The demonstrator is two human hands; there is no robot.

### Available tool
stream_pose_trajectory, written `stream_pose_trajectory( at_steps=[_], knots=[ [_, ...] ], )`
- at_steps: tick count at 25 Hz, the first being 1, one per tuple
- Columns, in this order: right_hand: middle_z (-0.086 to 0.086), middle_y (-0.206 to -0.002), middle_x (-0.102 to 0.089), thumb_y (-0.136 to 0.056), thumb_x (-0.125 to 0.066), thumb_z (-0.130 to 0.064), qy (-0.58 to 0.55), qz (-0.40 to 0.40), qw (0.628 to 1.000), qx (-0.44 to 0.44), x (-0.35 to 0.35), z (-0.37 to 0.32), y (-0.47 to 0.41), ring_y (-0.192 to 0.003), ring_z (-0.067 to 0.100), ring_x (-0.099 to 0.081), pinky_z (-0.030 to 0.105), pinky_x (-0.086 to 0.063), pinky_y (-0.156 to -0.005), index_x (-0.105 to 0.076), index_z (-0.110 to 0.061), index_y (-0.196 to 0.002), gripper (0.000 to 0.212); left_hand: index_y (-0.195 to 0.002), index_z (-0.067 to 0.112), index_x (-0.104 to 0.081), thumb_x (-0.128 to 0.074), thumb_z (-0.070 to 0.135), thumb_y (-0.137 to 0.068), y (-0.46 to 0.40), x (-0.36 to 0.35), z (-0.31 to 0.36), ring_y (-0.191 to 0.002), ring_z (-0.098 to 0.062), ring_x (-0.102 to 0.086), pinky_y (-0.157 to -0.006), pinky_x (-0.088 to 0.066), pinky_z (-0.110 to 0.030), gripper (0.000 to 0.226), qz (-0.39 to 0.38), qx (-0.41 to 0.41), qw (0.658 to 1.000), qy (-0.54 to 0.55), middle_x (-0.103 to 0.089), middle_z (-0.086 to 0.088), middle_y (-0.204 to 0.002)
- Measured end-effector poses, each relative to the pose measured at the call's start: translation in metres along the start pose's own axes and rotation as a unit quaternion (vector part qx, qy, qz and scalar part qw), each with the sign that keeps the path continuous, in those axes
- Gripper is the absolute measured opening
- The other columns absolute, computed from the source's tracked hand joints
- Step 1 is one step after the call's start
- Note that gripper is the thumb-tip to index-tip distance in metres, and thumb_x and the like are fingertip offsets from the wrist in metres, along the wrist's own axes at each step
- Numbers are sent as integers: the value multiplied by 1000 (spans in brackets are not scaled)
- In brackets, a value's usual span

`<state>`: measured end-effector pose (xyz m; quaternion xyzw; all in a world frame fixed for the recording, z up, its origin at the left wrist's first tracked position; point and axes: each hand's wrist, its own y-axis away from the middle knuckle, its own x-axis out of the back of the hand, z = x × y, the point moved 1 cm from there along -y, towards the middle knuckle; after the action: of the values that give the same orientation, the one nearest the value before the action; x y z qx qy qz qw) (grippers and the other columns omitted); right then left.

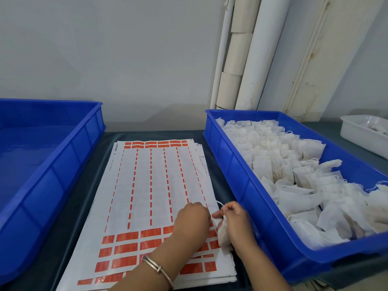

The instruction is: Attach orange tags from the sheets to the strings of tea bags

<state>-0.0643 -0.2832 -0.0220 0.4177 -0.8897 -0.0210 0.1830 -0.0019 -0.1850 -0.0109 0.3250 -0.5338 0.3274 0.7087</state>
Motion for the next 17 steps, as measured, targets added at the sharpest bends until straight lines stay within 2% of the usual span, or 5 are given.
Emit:
stream_pose_trajectory(
  at_steps=[3, 6, 12, 17],
  knots=[
    [-4, -74, -70, -92, -43, -10, -7, 2, 1000, -1, 0, 0, 0, -70, 18, -66, 27, -48, -61, -58, -13, -79, 20, -117, 17, -60, -56, 24, -92, 0, 0, 3, -82, -15, -48, -85, -45, -27, 27, -17, 24, 1000, 8, -59, -4, -108],
    [-2, -76, -71, -92, -43, -9, -12, 3, 1000, 1, -1, 0, 0, -74, 19, -65, 27, -47, -63, -57, -12, -78, 20, -112, 17, -62, -56, 20, -91, 2, 0, 5, -81, -15, -50, -84, -46, -27, 22, -3, 20, 1000, 9, -60, -4, -103],
    [-1, -77, -69, -94, -43, -10, 5, 3, 1000, -1, -2, -1, 0, -74, 17, -63, 26, -46, -62, -56, -14, -78, 21, -109, 15, -60, -60, 20, -90, 5, 1, 9, -78, -14, -45, -82, -44, -27, 20, 6, 13, 1000, 9, -59, -4, -101],
    [-4, -75, -70, -93, -43, -11, 7, 1, 1000, 5, -1, -1, 2, -71, 17, -66, 27, -49, -63, -58, -13, -79, 21, -110, 14, -61, -60, 20, -90, 1, 3, 7, -77, -14, -48, -79, -44, -24, 20, -23, 29, 998, 51, -56, -2, -93]
  ],
)
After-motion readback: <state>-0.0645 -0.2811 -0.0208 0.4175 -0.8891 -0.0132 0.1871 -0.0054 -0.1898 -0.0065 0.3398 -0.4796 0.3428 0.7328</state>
